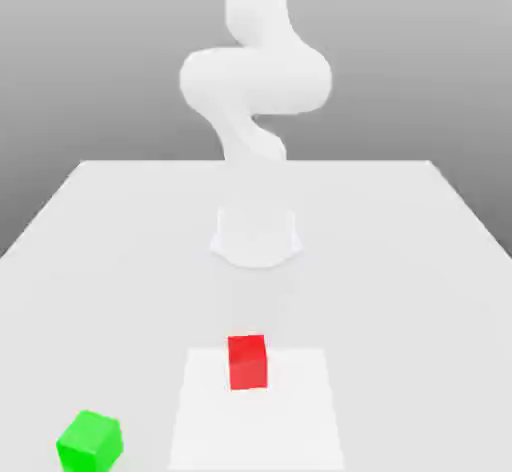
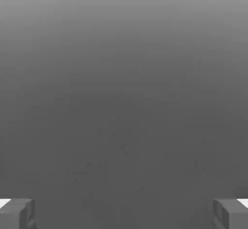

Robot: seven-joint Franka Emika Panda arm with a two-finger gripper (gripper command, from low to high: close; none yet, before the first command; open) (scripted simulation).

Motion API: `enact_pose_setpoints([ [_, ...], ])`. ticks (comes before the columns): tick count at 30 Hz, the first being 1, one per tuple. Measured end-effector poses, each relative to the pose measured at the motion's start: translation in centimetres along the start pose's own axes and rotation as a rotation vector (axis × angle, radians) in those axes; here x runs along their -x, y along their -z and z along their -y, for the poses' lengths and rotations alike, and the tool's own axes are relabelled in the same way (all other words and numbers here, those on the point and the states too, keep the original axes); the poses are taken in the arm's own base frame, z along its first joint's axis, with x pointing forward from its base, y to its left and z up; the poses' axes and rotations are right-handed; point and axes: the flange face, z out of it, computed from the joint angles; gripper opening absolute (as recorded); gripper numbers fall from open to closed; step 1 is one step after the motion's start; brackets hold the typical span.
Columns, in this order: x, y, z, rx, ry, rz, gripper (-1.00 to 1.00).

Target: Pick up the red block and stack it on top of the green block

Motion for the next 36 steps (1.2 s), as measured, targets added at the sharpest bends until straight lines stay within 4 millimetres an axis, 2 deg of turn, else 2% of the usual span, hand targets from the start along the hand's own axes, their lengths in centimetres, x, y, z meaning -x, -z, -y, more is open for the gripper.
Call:
enact_pose_setpoints([
  [4,2.2,-10.0,-2.8,0.103,0.019,0.111,0.00],
  [9,7.1,-20.4,-8.1,0.229,0.045,0.248,0.00],
  [13,12.5,-27.0,-13.8,0.335,0.069,0.364,0.00],
  [17,19.4,-31.8,-21.0,0.454,0.096,0.496,0.00],
  [19,21.3,-33.4,-23.0,0.478,0.103,0.523,0.00],
  [24,23.7,-36.8,-25.5,0.486,0.104,0.532,0.00],
  [25,24.1,-37.3,-25.9,0.486,0.104,0.532,-1.00],
  [32,24.2,-37.4,-25.9,0.487,0.104,0.532,-1.00],
  [36,22.7,-35.2,-24.4,0.487,0.104,0.532,-1.00],
])
